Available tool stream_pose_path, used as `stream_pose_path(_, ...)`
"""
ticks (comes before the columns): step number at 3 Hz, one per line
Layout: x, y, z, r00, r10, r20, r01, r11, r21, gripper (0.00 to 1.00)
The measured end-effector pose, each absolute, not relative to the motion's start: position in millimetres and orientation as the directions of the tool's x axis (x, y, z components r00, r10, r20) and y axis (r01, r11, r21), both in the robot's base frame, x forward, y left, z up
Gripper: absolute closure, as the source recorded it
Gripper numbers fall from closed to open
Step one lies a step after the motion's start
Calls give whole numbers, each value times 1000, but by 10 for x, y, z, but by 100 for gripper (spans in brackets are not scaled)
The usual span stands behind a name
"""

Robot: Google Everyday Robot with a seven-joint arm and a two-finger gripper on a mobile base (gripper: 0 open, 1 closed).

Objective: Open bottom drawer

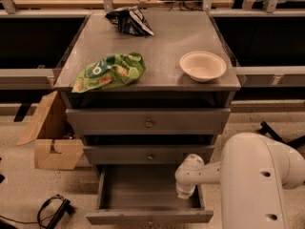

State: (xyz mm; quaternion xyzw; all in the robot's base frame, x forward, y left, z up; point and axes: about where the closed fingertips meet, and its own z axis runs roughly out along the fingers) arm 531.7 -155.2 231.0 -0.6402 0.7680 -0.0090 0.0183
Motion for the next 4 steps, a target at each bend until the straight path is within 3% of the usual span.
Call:
stream_pose_path(1, 4958, -1655, 1748, -184, -981, -59, -982, 181, 42, 100)
stream_pose_path(2, 4958, -1655, 1748, -184, -981, -59, -982, 181, 42, 97)
stream_pose_path(4, 4957, -1654, 1747, -184, -981, -59, -982, 181, 42, 50)
